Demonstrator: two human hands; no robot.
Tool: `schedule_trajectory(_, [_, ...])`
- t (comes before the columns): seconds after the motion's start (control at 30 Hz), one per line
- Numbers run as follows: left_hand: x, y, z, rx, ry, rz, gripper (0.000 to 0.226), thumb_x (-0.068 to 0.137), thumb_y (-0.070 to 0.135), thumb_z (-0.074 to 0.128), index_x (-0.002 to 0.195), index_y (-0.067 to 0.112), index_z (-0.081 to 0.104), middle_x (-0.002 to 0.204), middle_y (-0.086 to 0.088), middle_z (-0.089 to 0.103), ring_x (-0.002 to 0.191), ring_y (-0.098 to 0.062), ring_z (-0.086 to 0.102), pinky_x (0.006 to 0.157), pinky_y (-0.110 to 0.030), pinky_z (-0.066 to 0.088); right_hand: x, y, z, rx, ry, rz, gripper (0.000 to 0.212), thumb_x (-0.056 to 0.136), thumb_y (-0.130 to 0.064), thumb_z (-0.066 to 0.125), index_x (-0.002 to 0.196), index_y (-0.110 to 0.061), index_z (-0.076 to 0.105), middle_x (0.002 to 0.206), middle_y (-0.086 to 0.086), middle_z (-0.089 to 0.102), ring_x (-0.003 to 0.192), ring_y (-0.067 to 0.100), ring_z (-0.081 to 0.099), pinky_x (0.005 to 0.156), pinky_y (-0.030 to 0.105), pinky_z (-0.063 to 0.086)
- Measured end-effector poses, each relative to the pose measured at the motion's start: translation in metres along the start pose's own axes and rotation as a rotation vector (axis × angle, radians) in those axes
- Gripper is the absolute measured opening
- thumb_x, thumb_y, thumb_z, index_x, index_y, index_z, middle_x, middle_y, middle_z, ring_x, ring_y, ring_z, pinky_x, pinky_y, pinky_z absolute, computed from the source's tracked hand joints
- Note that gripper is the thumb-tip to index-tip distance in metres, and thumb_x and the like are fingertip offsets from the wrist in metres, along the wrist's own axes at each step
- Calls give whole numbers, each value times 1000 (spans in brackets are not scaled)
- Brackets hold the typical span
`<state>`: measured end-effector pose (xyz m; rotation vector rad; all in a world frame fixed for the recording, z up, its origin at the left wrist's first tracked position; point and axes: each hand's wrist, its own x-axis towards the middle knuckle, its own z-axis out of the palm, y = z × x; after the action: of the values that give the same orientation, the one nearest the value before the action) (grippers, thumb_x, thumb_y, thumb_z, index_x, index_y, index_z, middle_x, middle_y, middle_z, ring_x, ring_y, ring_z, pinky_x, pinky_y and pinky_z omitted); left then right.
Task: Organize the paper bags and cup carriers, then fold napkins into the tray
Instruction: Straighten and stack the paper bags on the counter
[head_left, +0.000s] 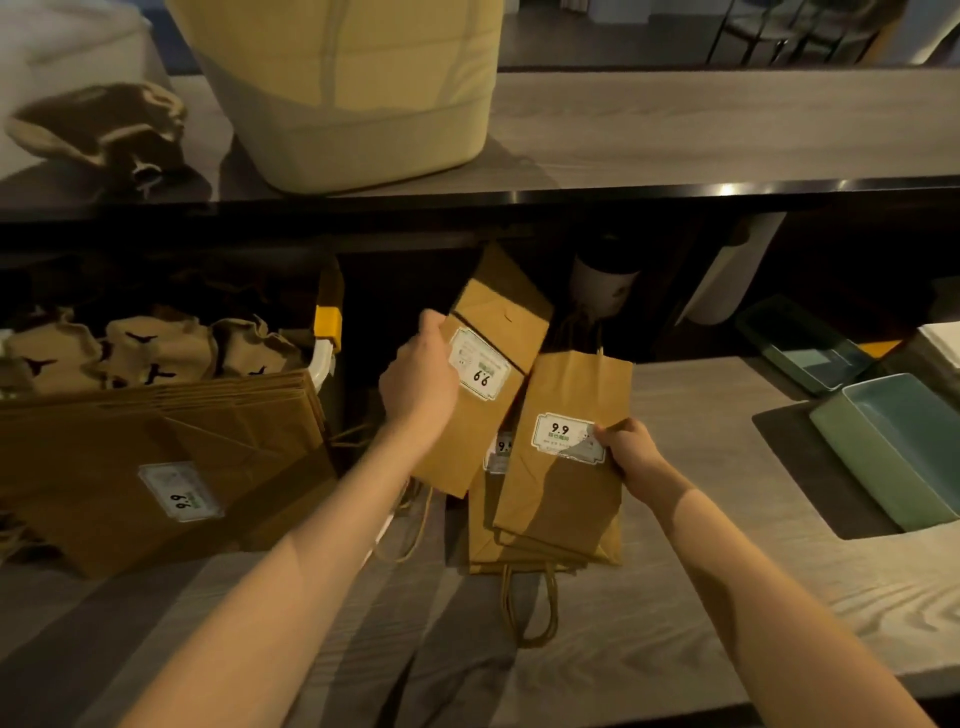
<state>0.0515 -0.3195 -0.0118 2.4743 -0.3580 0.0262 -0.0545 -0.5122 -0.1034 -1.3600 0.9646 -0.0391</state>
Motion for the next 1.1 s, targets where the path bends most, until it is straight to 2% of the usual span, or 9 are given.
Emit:
schedule_trajectory(0.13, [-2,-1,-6,-3,-88,65,26,97,29,44,121,20,51,110,2,62,100,-15,59,68,-26,39,-5,-4,17,-143,-34,-37,18,95,0,43,86,-7,57,80,5,59,75,18,55,62,26,45])
schedule_trajectory(0.3, [-7,-1,-7,42,-94,144,26,97,30,45,120,20,54,104,4,65,91,-12,62,63,-22,39,-9,-16,5,2,149,-22,25,98,-11,40,113,-3,58,114,16,58,100,27,56,86,34,45])
schedule_trajectory(0.4, [-9,6,-10,101,-106,207,26,97,31,45,119,23,54,99,5,65,89,-12,63,63,-24,42,-24,-28,-3,-30,333,-251,30,98,-16,41,124,-11,54,125,9,55,113,23,52,94,34,43])
schedule_trajectory(0.5, [-11,20,-11,167,-238,313,25,95,31,48,119,28,55,99,4,66,88,-13,61,75,-30,46,-46,-46,-3,-346,363,-673,29,97,-22,48,124,-16,54,125,3,50,113,18,51,93,31,44])
schedule_trajectory(0.67, [-16,48,-8,296,-333,573,29,95,26,49,122,29,57,115,0,63,109,-19,57,83,-35,45,-62,-70,9,-1077,84,-1079,41,89,-39,56,126,-20,57,133,-1,54,132,23,40,110,40,30])
schedule_trajectory(0.8, [-18,55,-4,260,-262,658,26,94,23,50,119,26,57,112,1,63,110,-18,56,91,-34,42,-69,-76,1,-1079,-95,-939,31,90,-32,58,119,-23,54,98,-4,64,92,16,64,71,25,50])
schedule_trajectory(0.9, [-21,51,0,142,-97,746,26,92,24,55,118,22,57,115,3,60,111,-14,50,95,-28,34,-63,-66,-11,-1122,47,-872,34,92,-31,55,125,-22,54,109,-1,65,98,19,62,76,33,53])
schedule_trajectory(0.97, [-22,48,1,23,-34,726,20,92,22,55,111,20,60,110,4,60,105,-11,52,88,-23,35,-58,-55,-18,-933,53,-750,37,92,-32,56,127,-20,54,115,2,64,105,23,60,84,40,52])
schedule_trajectory(1.1, [-23,33,18,-355,-282,331,12,93,20,53,103,19,58,94,8,59,88,-6,56,72,-17,45,-35,-33,-22,-535,72,-405,50,92,-25,59,136,-7,45,135,13,51,124,29,47,100,36,37])
